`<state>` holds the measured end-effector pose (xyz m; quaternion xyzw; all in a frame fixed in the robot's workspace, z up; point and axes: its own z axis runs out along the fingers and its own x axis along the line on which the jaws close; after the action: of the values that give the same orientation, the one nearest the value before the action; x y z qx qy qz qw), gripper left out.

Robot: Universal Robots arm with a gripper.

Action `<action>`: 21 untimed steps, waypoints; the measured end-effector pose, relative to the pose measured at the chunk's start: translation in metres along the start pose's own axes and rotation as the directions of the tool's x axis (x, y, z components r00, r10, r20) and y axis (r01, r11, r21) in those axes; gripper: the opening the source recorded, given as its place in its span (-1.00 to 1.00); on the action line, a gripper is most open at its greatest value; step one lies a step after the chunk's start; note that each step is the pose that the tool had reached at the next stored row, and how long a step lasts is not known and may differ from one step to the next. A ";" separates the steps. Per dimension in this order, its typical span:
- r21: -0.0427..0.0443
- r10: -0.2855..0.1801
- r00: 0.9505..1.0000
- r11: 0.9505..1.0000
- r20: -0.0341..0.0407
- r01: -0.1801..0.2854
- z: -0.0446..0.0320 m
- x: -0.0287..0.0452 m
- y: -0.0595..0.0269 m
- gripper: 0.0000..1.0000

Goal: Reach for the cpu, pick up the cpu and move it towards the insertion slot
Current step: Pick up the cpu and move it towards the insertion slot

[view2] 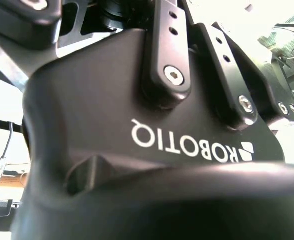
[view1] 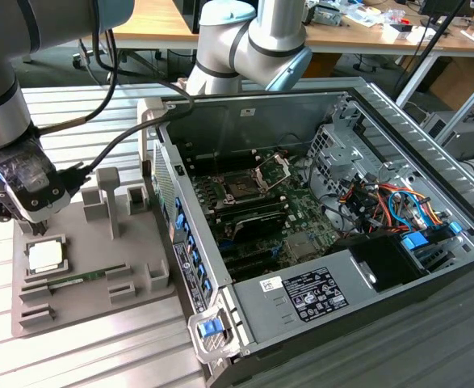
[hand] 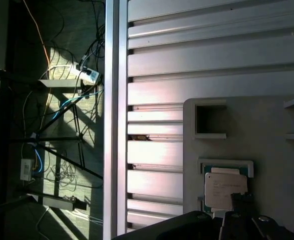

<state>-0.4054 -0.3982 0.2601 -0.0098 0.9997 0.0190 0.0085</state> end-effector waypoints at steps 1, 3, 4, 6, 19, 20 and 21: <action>0.000 0.000 1.000 1.000 0.000 0.000 0.0002 0.0000 0.0000 -0.79; 0.000 0.000 1.000 1.000 0.000 0.000 0.0007 0.0001 -0.0001 -0.79; 0.000 0.000 1.000 1.000 0.000 0.000 0.0009 0.0001 -0.0001 -0.79; 0.000 0.000 1.000 1.000 0.000 0.000 0.0011 0.0002 -0.0002 -0.79; 0.000 0.000 1.000 1.000 0.001 0.000 0.0048 0.0003 -0.0004 -0.79; 0.000 0.000 1.000 1.000 0.001 0.000 0.0054 0.0003 -0.0004 -0.79; 0.000 0.000 1.000 1.000 0.001 0.000 0.0058 0.0003 -0.0004 -0.79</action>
<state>-0.4057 -0.3984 0.2542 -0.0098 0.9997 0.0190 0.0089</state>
